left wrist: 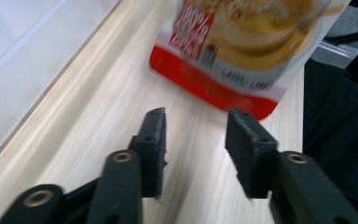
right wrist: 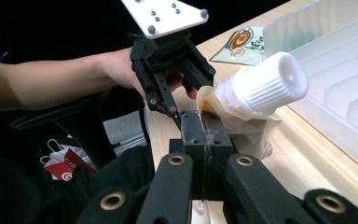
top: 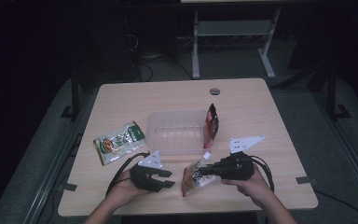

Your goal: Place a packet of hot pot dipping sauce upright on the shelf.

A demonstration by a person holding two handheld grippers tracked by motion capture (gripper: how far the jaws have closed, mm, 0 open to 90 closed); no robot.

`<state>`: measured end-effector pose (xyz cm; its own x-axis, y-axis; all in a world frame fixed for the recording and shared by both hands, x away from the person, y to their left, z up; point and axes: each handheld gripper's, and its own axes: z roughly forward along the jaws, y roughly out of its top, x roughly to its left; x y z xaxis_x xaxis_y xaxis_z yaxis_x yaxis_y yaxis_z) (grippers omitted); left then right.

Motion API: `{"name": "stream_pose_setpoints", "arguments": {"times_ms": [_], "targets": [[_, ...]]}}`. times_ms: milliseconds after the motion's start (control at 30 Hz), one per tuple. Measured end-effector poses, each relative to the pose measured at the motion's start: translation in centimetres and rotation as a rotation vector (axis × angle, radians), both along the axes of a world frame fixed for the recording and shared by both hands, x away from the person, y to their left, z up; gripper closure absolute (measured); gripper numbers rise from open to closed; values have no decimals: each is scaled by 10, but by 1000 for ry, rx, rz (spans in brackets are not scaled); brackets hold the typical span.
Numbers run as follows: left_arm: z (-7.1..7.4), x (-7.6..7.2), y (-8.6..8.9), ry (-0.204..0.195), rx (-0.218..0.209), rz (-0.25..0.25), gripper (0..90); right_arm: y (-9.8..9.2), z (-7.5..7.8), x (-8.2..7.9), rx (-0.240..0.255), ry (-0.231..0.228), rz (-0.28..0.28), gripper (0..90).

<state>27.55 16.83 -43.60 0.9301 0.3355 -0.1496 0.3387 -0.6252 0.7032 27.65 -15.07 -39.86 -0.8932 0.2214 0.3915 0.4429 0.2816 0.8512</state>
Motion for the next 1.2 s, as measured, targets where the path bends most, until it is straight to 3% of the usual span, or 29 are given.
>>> {"name": "stream_pose_setpoints", "arguments": {"times_ms": [133,433,733,1200], "targets": [[2,-4,16,-4,12,24,516,0,5,-1,-1,-17,-1,900],[-3,-24,59,47,23,104,451,5,23,7,13,-44,-7,900],[-2,-21,67,36,15,137,430,12,43,20,35,-94,-16,900],[-5,-22,69,45,21,148,383,24,58,45,50,-104,-40,900]]}}
